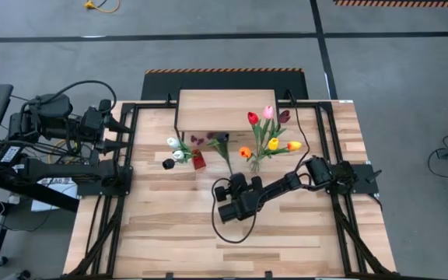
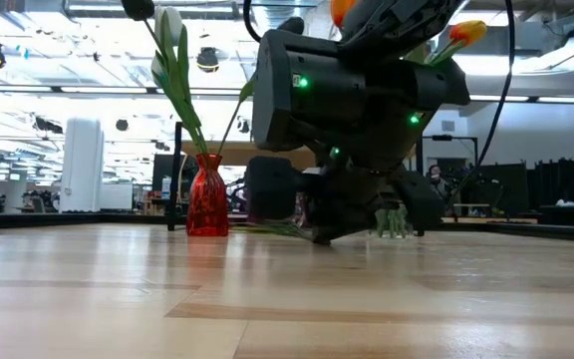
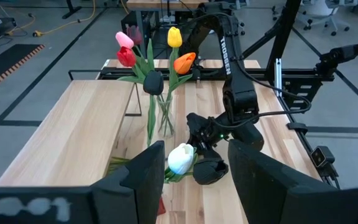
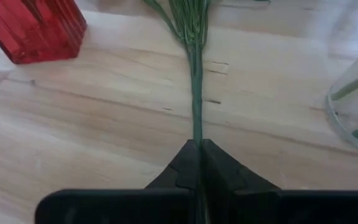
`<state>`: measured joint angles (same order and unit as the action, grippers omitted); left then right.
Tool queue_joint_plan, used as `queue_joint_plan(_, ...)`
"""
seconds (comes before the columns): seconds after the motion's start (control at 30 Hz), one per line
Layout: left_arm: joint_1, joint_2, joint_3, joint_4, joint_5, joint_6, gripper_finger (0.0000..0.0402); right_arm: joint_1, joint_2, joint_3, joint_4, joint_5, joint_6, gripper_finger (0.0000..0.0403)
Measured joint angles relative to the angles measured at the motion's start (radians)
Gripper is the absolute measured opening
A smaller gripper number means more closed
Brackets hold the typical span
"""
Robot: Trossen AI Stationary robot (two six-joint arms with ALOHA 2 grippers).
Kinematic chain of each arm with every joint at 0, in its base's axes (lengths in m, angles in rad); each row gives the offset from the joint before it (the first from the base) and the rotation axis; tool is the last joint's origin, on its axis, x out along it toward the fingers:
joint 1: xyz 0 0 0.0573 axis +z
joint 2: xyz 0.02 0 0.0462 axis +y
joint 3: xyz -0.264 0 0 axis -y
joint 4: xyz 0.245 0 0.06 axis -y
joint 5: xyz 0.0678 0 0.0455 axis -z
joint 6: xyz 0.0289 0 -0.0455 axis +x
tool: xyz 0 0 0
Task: Pick and place flowers into a vace then onto a shelf
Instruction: Put the purple flowers into the red vase
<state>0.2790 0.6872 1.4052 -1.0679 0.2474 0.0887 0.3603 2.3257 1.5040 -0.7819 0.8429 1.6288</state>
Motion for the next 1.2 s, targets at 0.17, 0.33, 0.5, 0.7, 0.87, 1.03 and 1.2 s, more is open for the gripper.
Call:
queue_joint_plan(0.17, 0.0, 0.0, 0.0, 0.0, 0.0, 0.001, 0.0167, 0.013, 0.0, -0.001, -0.01, -0.007, 0.028, 0.0003)
queue_joint_plan(0.33, 0.0, 0.0, 0.0, 0.0, 0.0, -0.002, 0.0167, 0.026, 0.0, 0.017, -0.032, -0.029, 0.047, 0.0001)
queue_joint_plan(0.5, 0.0, 0.0, 0.0, 0.0, 0.0, -0.004, 0.0167, 0.048, 0.002, 0.061, -0.091, -0.063, 0.049, 0.0001)
queue_joint_plan(0.7, 0.0, 0.0, 0.0, 0.0, 0.0, 0.005, 0.0167, 0.08, 0.003, 0.103, -0.14, -0.138, 0.074, 0.0)
queue_joint_plan(0.87, 0.0, 0.0, 0.0, 0.0, 0.0, 0.001, 0.0167, 0.12, 0.003, 0.151, -0.162, -0.212, 0.074, 0.0)
queue_joint_plan(1.03, 0.0, 0.0, 0.0, 0.0, 0.0, -0.002, 0.0167, 0.159, 0.003, 0.197, -0.164, -0.292, 0.074, 0.0001)
queue_joint_plan(1.2, 0.0, 0.0, 0.0, 0.0, 0.0, 0.005, 0.0167, 0.202, 0.003, 0.242, -0.174, -0.393, 0.066, 0.0001)
